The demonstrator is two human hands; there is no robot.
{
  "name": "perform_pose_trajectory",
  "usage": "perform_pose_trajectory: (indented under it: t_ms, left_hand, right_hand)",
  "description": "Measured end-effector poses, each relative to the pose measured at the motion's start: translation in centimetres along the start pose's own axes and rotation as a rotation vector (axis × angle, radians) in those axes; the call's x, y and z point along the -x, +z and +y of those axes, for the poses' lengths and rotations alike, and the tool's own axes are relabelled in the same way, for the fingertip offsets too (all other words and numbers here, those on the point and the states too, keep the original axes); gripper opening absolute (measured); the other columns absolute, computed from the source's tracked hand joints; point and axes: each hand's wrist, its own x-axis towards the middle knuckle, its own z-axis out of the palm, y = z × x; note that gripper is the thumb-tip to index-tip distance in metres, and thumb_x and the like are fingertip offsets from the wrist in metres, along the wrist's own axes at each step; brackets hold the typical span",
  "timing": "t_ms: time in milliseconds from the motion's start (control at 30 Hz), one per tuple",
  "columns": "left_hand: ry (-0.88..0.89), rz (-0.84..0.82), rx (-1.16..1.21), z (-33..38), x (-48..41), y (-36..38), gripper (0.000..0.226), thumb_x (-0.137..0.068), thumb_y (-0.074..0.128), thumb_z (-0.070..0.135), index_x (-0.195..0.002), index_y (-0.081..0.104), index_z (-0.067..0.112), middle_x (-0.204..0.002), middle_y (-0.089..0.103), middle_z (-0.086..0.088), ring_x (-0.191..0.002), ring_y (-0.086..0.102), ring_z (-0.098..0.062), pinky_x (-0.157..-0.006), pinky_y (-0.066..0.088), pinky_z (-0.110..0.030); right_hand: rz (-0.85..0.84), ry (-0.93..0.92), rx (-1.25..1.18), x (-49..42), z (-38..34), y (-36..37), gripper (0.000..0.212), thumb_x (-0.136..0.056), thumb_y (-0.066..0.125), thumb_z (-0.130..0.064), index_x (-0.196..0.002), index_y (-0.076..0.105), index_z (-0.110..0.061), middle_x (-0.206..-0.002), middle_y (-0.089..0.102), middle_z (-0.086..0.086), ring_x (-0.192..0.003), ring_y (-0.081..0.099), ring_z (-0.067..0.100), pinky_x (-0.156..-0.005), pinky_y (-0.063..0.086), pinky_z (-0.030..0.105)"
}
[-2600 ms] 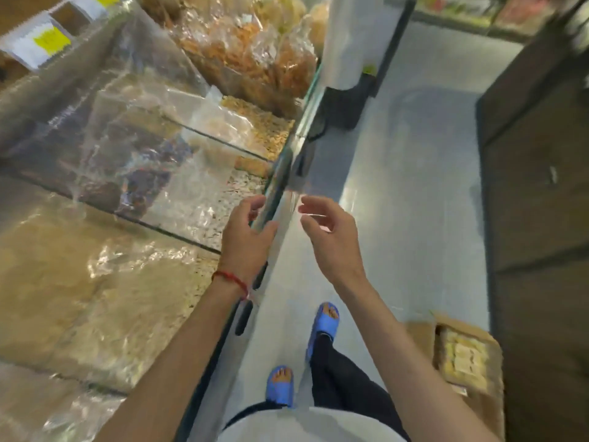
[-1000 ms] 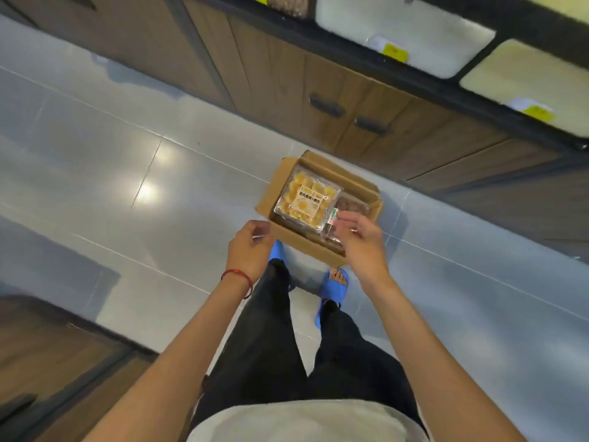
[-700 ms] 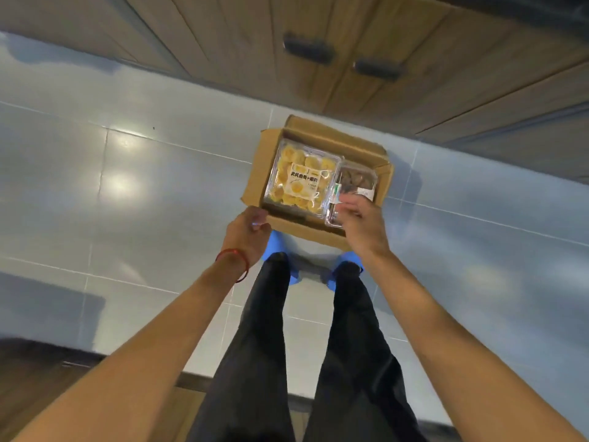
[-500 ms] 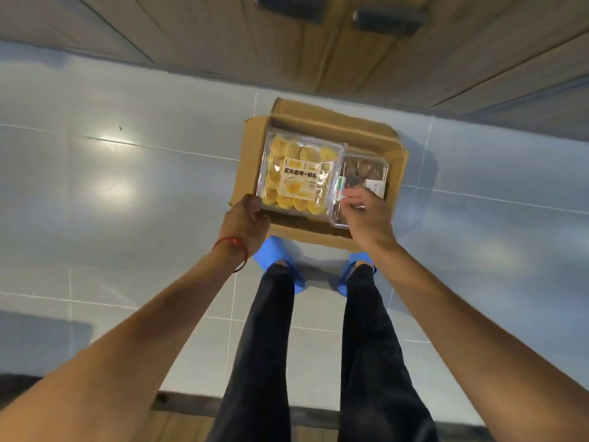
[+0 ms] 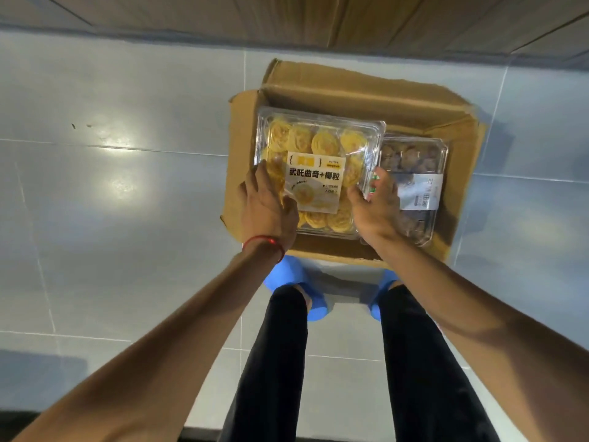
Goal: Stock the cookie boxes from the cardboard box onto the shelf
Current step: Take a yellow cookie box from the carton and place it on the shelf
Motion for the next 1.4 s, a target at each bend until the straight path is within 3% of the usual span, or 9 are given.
perform_pose_trajectory:
  t_ms: [133,300,433,700,833,933,1133,1267,1400]
  left_hand:
    - [0.011,0.107,0.062,-0.2,0.0,0.8,0.071,-0.082,0.061,0.014,-0.147,0.034,0.01,-0.145,0.037,-0.009,-0.126,0.04,-0.028,-0.099,0.045,-0.041]
    - [-0.078,0.071,0.055,-0.7,-0.7,1.1,0.073,-0.081,0.061,0.018,-0.148,0.032,0.011,-0.139,0.045,-0.009,-0.122,0.041,-0.029,-0.102,0.041,-0.04]
    - [-0.145,0.074,0.12,-0.9,-1.1,0.7,0.055,-0.084,0.059,0.029,-0.135,0.045,0.012,-0.12,0.052,-0.009,-0.106,0.049,-0.028,-0.087,0.044,-0.04]
    - [-0.253,-0.018,0.352,-2.0,3.7,-1.5,0.047,-0.08,0.075,0.034,-0.115,0.052,0.011,-0.106,0.044,-0.001,-0.095,0.051,-0.023,-0.085,0.049,-0.036]
    - [-0.309,-0.01,0.382,-0.7,7.9,-3.0,0.053,-0.08,0.075,0.039,-0.121,0.05,0.014,-0.113,0.054,-0.002,-0.095,0.055,-0.02,-0.082,0.048,-0.032]
    - [-0.405,0.007,0.427,1.2,11.0,-4.2,0.047,-0.085,0.07,0.04,-0.121,0.045,0.022,-0.114,0.063,0.001,-0.097,0.061,-0.02,-0.081,0.05,-0.032]
    - [-0.54,0.149,0.606,6.3,17.6,-6.1,0.054,-0.083,0.07,0.03,-0.129,0.042,0.02,-0.109,0.059,0.008,-0.096,0.06,-0.017,-0.087,0.054,-0.034]
    - [-0.651,0.254,0.744,9.3,23.6,-6.8,0.051,-0.079,0.071,0.03,-0.121,0.043,0.021,-0.108,0.06,0.005,-0.098,0.062,-0.022,-0.085,0.052,-0.033]
    - [-0.661,0.383,0.908,12.0,31.3,-8.3,0.052,-0.082,0.073,0.021,-0.125,0.043,0.018,-0.102,0.059,0.006,-0.091,0.059,-0.015,-0.079,0.044,-0.024]
  right_hand:
    - [-0.032,-0.001,-0.006,-0.9,0.9,0.8,0.065,-0.097,0.058,-0.043,-0.151,0.031,-0.02,-0.147,0.049,0.007,-0.13,0.054,0.026,-0.102,0.053,0.052]
    - [-0.026,0.014,0.009,-0.7,0.3,0.8,0.064,-0.099,0.059,-0.037,-0.153,0.031,-0.016,-0.151,0.044,0.007,-0.137,0.048,0.026,-0.106,0.05,0.045]
    - [-0.01,0.053,0.0,-0.1,-0.4,1.3,0.081,-0.093,0.064,-0.046,-0.156,0.023,-0.014,-0.161,0.032,0.01,-0.148,0.035,0.033,-0.112,0.043,0.057]
    - [-0.068,0.025,-0.015,4.1,-1.2,-2.6,0.07,-0.093,0.067,-0.044,-0.147,0.03,-0.019,-0.148,0.054,0.005,-0.131,0.057,0.026,-0.108,0.049,0.05]
    - [-0.133,0.031,0.024,7.3,-1.9,-6.0,0.061,-0.096,0.068,-0.035,-0.142,0.031,-0.02,-0.136,0.063,0.005,-0.118,0.066,0.025,-0.1,0.054,0.039]
    - [-0.151,-0.02,0.075,9.8,-2.5,-8.7,0.063,-0.096,0.069,-0.033,-0.144,0.03,-0.018,-0.145,0.056,0.005,-0.127,0.06,0.025,-0.103,0.048,0.035]
    - [-0.228,-0.125,0.132,14.2,-3.6,-14.1,0.073,-0.089,0.071,-0.036,-0.144,0.026,-0.022,-0.147,0.051,0.004,-0.133,0.052,0.03,-0.11,0.046,0.052]
    - [-0.318,-0.237,0.209,17.8,-4.0,-18.2,0.081,-0.078,0.068,-0.046,-0.144,0.023,-0.032,-0.152,0.045,-0.001,-0.135,0.048,0.029,-0.11,0.045,0.053]
    - [-0.388,-0.351,0.266,23.8,-4.2,-23.3,0.079,-0.085,0.072,-0.04,-0.147,0.026,-0.025,-0.15,0.049,-0.002,-0.134,0.05,0.026,-0.11,0.045,0.052]
